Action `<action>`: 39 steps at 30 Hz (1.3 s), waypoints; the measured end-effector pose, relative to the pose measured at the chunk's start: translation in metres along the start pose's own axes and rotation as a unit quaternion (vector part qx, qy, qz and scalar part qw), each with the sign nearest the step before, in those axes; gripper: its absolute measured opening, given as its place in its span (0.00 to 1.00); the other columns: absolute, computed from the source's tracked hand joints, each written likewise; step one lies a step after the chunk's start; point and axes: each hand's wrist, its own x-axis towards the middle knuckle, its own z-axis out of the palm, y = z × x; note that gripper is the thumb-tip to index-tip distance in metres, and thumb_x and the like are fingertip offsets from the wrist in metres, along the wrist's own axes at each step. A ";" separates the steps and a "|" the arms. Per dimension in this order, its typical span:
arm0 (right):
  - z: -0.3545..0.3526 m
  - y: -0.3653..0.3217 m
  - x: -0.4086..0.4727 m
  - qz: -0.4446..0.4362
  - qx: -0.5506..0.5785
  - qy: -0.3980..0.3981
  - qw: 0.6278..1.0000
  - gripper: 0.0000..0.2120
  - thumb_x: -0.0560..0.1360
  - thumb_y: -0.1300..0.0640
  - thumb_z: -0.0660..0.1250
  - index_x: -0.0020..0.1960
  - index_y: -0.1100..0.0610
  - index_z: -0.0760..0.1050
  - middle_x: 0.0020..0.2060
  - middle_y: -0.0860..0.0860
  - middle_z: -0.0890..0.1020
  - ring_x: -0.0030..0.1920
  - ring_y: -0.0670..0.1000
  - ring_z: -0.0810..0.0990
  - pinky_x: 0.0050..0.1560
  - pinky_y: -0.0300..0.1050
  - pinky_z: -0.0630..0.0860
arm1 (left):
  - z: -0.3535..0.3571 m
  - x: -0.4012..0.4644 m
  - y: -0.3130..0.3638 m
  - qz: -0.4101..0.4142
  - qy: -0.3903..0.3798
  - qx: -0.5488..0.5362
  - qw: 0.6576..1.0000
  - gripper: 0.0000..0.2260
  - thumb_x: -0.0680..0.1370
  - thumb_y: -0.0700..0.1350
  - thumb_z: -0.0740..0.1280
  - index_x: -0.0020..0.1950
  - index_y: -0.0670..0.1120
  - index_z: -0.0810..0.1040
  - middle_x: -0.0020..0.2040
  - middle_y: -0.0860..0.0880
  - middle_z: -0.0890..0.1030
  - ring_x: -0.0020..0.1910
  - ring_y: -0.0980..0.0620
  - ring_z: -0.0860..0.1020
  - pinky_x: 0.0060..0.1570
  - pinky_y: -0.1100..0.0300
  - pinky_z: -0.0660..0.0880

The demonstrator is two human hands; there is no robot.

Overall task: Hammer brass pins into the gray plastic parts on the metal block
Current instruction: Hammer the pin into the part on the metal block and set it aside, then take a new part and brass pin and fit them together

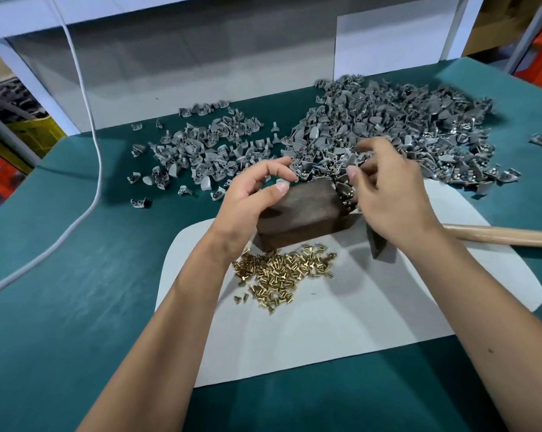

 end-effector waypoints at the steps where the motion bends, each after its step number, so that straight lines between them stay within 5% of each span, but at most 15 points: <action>1: 0.003 -0.002 -0.003 0.000 0.009 -0.017 1.000 0.16 0.83 0.55 0.65 0.70 0.54 0.70 0.45 0.52 0.83 0.42 0.51 0.82 0.46 0.51 0.78 | 0.000 0.000 0.000 0.000 0.000 -0.003 1.000 0.06 0.75 0.45 0.66 0.49 0.52 0.81 0.70 0.53 0.79 0.71 0.55 0.74 0.68 0.49 0.71; 7: 0.009 -0.009 -0.015 -0.026 0.003 -0.036 0.999 0.16 0.84 0.55 0.62 0.70 0.51 0.67 0.43 0.50 0.83 0.38 0.43 0.77 0.35 0.39 0.67 | -0.005 0.003 -0.001 0.006 0.006 -0.015 1.000 0.06 0.74 0.47 0.67 0.50 0.52 0.80 0.70 0.50 0.78 0.73 0.54 0.72 0.75 0.40 0.64; 12: 0.003 -0.012 -0.018 -0.040 -0.043 -0.009 0.998 0.15 0.83 0.56 0.65 0.68 0.54 0.70 0.45 0.53 0.84 0.43 0.51 0.81 0.45 0.48 0.75 | -0.015 0.006 -0.008 0.002 0.075 0.020 0.997 0.10 0.81 0.46 0.62 0.50 0.46 0.83 0.67 0.51 0.80 0.68 0.56 0.76 0.71 0.47 0.72; 16: 0.001 -0.030 -0.033 -0.189 -0.048 0.026 0.981 0.09 0.79 0.60 0.70 0.59 0.59 0.78 0.47 0.51 0.83 0.45 0.50 0.79 0.49 0.50 0.81 | -0.041 0.010 -0.026 -0.009 0.132 0.245 0.961 0.13 0.83 0.35 0.63 0.61 0.45 0.84 0.69 0.47 0.79 0.73 0.51 0.72 0.76 0.45 0.64; 19: 0.015 -0.046 -0.052 -0.338 -0.077 -0.079 0.935 0.04 0.79 0.60 0.70 0.53 0.58 0.80 0.46 0.51 0.83 0.48 0.51 0.76 0.51 0.47 0.77 | -0.051 0.008 -0.033 -0.017 0.090 0.370 0.924 0.17 0.81 0.34 0.66 0.67 0.49 0.81 0.72 0.48 0.76 0.75 0.49 0.68 0.78 0.46 0.57; 22: 0.038 -0.062 -0.071 -0.424 -0.174 -0.171 0.872 0.07 0.81 0.51 0.65 0.52 0.53 0.80 0.48 0.46 0.81 0.54 0.52 0.72 0.54 0.49 0.71 | -0.052 0.009 -0.036 -0.013 0.069 0.420 0.905 0.17 0.79 0.36 0.68 0.65 0.50 0.83 0.66 0.49 0.82 0.70 0.46 0.74 0.73 0.49 0.66; 28: 0.063 -0.068 -0.078 -0.383 -0.296 -0.187 0.855 0.19 0.75 0.57 0.52 0.61 0.51 0.75 0.59 0.47 0.78 0.70 0.55 0.67 0.68 0.60 0.59 | -0.052 0.004 -0.030 0.018 0.133 0.425 0.895 0.12 0.74 0.36 0.72 0.55 0.46 0.87 0.54 0.50 0.87 0.58 0.49 0.82 0.67 0.56 0.72; 31: 0.067 -0.066 -0.077 -0.381 -0.299 -0.188 0.854 0.14 0.76 0.56 0.59 0.58 0.48 0.78 0.56 0.44 0.79 0.68 0.53 0.69 0.70 0.63 0.58 | -0.054 0.004 -0.031 0.002 0.254 0.466 0.848 0.13 0.72 0.39 0.70 0.56 0.46 0.86 0.56 0.48 0.86 0.59 0.47 0.79 0.67 0.61 0.61; 33: 0.065 -0.065 -0.076 -0.389 -0.291 -0.188 0.854 0.07 0.77 0.53 0.68 0.54 0.45 0.81 0.50 0.41 0.79 0.64 0.51 0.71 0.69 0.62 0.60 | -0.055 0.002 -0.032 -0.035 0.302 0.452 0.839 0.14 0.73 0.41 0.70 0.57 0.46 0.85 0.55 0.47 0.86 0.58 0.46 0.79 0.67 0.58 0.65; 39: 0.055 -0.065 -0.076 -0.412 -0.239 -0.213 0.853 0.04 0.74 0.55 0.74 0.47 0.47 0.81 0.42 0.41 0.77 0.56 0.50 0.71 0.61 0.56 0.65 | -0.053 0.002 -0.034 -0.076 0.234 0.405 0.881 0.08 0.72 0.36 0.72 0.46 0.47 0.88 0.41 0.51 0.86 0.47 0.48 0.83 0.47 0.61 0.76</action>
